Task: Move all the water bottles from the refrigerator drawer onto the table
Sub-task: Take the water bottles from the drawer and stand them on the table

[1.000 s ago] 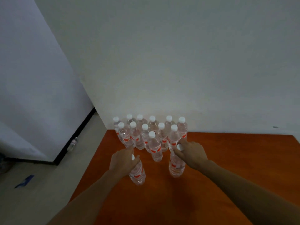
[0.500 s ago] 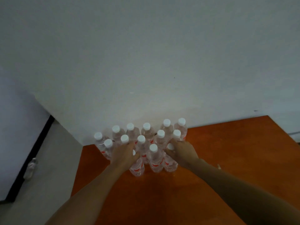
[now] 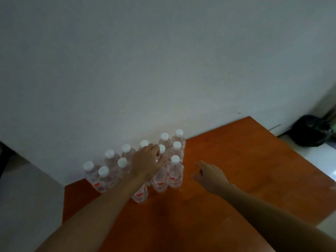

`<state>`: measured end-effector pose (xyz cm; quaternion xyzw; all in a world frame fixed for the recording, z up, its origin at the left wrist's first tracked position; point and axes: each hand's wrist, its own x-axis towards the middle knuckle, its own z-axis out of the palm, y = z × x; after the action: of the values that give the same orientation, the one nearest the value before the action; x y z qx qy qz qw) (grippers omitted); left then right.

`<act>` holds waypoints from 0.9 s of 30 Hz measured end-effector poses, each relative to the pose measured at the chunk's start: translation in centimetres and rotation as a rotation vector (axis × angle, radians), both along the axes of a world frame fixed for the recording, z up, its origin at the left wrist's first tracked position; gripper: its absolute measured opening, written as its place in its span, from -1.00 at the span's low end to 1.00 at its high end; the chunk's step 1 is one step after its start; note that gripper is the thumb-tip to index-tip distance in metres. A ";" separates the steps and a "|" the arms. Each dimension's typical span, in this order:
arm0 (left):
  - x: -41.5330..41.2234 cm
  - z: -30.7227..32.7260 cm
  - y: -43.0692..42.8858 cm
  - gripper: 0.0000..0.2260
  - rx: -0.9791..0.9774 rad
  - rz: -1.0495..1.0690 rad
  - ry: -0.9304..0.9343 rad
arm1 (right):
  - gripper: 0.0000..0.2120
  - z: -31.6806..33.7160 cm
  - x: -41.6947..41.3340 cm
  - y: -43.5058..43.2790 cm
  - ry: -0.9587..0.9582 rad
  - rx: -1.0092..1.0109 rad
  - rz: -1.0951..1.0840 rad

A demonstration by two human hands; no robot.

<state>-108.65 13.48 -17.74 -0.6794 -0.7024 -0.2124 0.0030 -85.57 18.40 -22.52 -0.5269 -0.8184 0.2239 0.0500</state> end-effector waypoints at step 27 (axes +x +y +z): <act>76.3 0.9 -2.0 -0.80 -0.139 -1.020 0.151 | -0.66 2.4 72.5 -22.2 -0.092 0.144 -0.976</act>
<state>-32.30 11.49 -16.82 -0.9473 -0.2923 -0.0900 -0.0952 -13.12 -3.85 -20.12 -0.8533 -0.4907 0.0938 0.1492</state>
